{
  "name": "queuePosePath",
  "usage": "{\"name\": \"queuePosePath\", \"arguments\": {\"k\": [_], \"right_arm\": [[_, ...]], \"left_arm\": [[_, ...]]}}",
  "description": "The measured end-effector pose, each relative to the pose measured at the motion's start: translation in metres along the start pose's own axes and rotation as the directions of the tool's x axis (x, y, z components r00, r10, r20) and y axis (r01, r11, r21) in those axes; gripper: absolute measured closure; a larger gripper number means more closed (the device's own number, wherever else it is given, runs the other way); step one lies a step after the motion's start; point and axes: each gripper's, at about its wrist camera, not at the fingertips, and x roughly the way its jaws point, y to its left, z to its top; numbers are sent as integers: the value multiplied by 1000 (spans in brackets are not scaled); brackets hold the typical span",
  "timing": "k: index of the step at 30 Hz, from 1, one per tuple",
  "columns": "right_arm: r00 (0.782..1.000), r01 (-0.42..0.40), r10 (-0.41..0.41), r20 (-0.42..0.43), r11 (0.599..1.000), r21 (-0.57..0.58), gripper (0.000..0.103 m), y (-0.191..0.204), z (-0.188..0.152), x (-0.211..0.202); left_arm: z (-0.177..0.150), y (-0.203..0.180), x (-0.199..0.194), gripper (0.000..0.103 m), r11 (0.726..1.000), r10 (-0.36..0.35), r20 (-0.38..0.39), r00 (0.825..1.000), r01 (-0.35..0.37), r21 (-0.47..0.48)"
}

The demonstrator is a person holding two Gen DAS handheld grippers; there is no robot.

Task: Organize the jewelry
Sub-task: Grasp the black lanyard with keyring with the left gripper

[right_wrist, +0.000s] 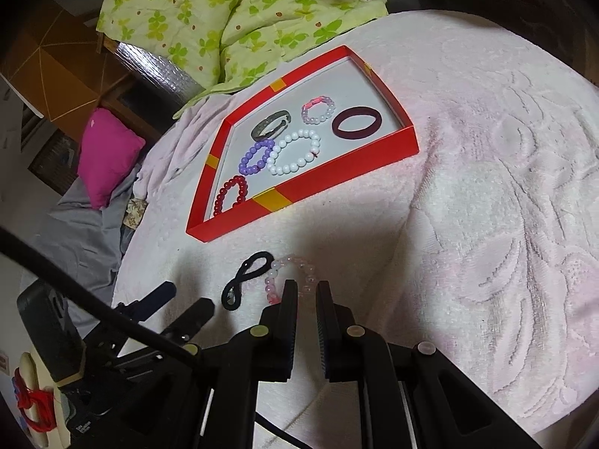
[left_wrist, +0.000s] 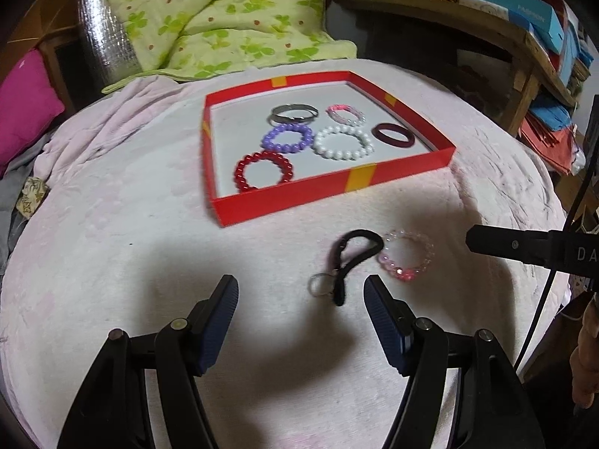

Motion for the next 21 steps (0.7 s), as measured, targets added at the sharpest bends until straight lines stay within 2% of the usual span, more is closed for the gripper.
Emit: {"name": "queuePosePath", "arguments": {"k": [10,21], "right_arm": [[1000,-9,9,-9,1000,10,92,-5,0,1],[1000,-4,4,-7,1000,19,91,-11,1,-2]], "left_arm": [[3,-13,16,33,1000,-15,-36,999,15,10],[5,-8,31,33,997,-71,-55,996,69,-47]]}}
